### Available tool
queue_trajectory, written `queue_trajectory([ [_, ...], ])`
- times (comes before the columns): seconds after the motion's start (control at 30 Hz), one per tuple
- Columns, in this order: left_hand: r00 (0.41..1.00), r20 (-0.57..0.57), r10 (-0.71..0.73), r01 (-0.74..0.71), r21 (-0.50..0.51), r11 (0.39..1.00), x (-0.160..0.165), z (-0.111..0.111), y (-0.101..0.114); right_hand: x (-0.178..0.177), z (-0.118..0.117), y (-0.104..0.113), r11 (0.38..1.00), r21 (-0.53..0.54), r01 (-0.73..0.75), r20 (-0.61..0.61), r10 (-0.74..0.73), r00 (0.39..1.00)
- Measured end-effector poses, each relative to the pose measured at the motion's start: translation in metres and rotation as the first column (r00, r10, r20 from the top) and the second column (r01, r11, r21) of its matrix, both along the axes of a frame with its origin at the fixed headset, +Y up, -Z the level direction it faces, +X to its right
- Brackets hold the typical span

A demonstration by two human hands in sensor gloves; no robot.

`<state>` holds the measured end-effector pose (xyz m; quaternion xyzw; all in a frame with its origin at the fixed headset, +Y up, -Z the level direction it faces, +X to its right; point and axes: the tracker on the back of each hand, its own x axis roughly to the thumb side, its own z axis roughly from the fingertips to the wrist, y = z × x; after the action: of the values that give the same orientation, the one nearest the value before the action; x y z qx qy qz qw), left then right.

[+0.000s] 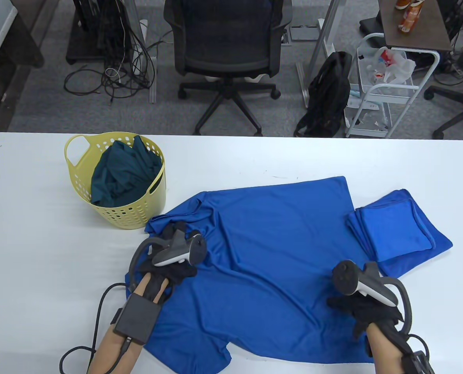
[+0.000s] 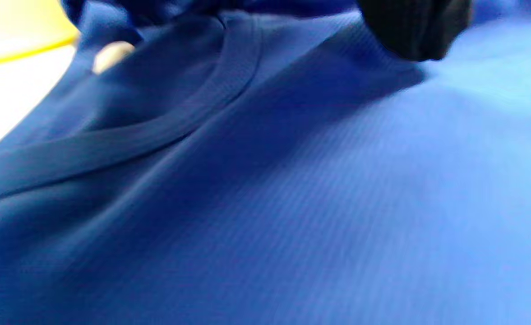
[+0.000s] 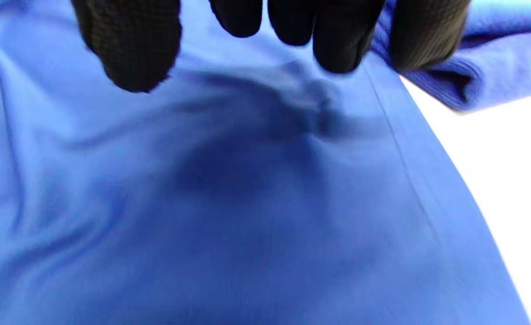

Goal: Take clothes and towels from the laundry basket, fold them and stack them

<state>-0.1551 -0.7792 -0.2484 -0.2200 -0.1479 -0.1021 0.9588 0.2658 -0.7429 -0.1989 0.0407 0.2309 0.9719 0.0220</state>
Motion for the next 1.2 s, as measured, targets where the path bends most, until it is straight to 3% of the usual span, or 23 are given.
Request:
queue_trajectory([
  [0.07,1.0,0.014,0.0,0.0,-0.002,1.0,-0.017,0.03,0.0,0.003,-0.006,-0.008,0.997,0.025,0.072,-0.041,-0.071,0.997],
  [0.13,1.0,0.004,-0.006,0.006,-0.07,0.998,-0.038,0.052,-0.005,-0.002,-0.011,-0.019,0.995,-0.047,0.087,-0.051,-0.089,0.995],
  [0.23,0.997,-0.081,-0.013,-0.014,-0.323,0.946,-0.081,0.066,-0.021,-0.016,-0.022,-0.038,0.984,-0.179,0.02,-0.071,-0.033,0.997],
  [0.3,0.988,-0.151,0.02,-0.064,-0.288,0.955,-0.103,0.07,-0.02,-0.024,-0.024,-0.05,0.948,-0.317,0.026,-0.017,-0.033,0.999],
  [0.5,0.982,-0.182,-0.051,-0.005,-0.295,0.956,-0.125,0.075,-0.008,-0.033,-0.016,-0.041,0.968,-0.248,0.046,-0.037,-0.057,0.998],
  [0.57,0.969,-0.245,-0.03,-0.001,-0.128,0.992,-0.129,0.072,0.015,-0.019,-0.008,-0.024,0.994,-0.079,0.079,-0.011,-0.081,0.997],
  [0.7,0.937,-0.301,0.179,-0.154,0.105,0.982,-0.139,0.071,0.033,0.008,0.013,0.003,0.997,0.061,0.047,0.063,-0.051,0.997],
  [0.83,0.958,-0.256,0.132,-0.117,0.074,0.99,-0.145,0.075,0.027,0.027,0.03,0.003,0.996,0.094,-0.007,0.089,-0.002,0.996],
  [0.93,0.963,-0.246,0.114,-0.096,0.084,0.992,-0.155,0.08,0.022,0.037,0.038,-0.012,0.993,0.118,0.008,0.091,-0.019,0.996],
  [1.03,0.957,-0.247,0.149,-0.136,0.067,0.988,-0.161,0.083,0.016,0.043,0.036,-0.022,0.996,0.09,0.016,0.115,-0.026,0.993],
  [1.2,0.96,-0.273,0.069,-0.054,0.064,0.997,-0.163,0.081,0.007,0.049,0.036,-0.024,0.994,0.103,0.021,0.147,-0.037,0.988],
])
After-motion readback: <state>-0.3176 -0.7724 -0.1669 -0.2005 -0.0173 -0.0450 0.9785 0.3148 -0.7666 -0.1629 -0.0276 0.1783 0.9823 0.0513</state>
